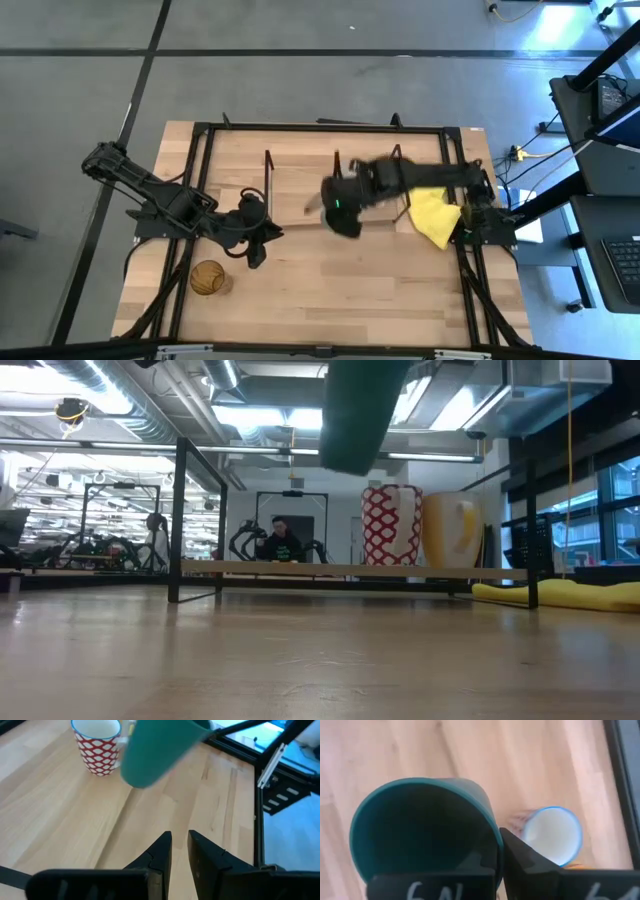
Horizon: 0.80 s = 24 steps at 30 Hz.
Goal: Stack small to large cups/mugs on shelf
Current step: Put the green cup on the shelf
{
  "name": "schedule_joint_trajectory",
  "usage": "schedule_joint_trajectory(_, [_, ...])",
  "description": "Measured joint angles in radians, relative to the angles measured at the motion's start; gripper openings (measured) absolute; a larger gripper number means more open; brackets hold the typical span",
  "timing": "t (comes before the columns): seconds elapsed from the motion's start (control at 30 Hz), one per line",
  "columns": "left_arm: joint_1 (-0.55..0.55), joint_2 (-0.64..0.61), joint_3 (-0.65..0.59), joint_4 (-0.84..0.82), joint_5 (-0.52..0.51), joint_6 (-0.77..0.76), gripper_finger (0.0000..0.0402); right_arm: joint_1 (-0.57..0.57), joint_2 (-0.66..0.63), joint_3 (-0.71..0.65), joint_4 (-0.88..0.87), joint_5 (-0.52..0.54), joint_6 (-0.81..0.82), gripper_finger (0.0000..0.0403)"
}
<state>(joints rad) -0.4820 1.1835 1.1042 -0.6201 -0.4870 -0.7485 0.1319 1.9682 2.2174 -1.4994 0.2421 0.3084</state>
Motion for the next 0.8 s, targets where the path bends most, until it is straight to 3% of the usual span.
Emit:
schedule_joint_trajectory(0.2, [0.000, 0.000, 0.000, 0.000, -0.028, -0.016, 0.0056, -0.140, 0.032, 0.000, 0.010, -0.056, -0.145, 0.0006])
schedule_joint_trajectory(0.5, [0.001, 0.000, 0.000, 0.001, -0.052, -0.067, 0.0056, -0.151, 0.105, 0.000, 0.072, -0.071, -0.399, 0.0007])
schedule_joint_trajectory(0.63, [0.001, 0.000, 0.000, 0.001, -0.068, -0.090, 0.0056, -0.152, 0.135, 0.000, 0.134, -0.021, -0.511, 0.0008])
schedule_joint_trajectory(0.8, [0.001, 0.000, 0.000, 0.003, -0.088, -0.128, 0.0056, -0.167, 0.157, 0.000, 0.227, 0.001, -0.521, 0.0008])
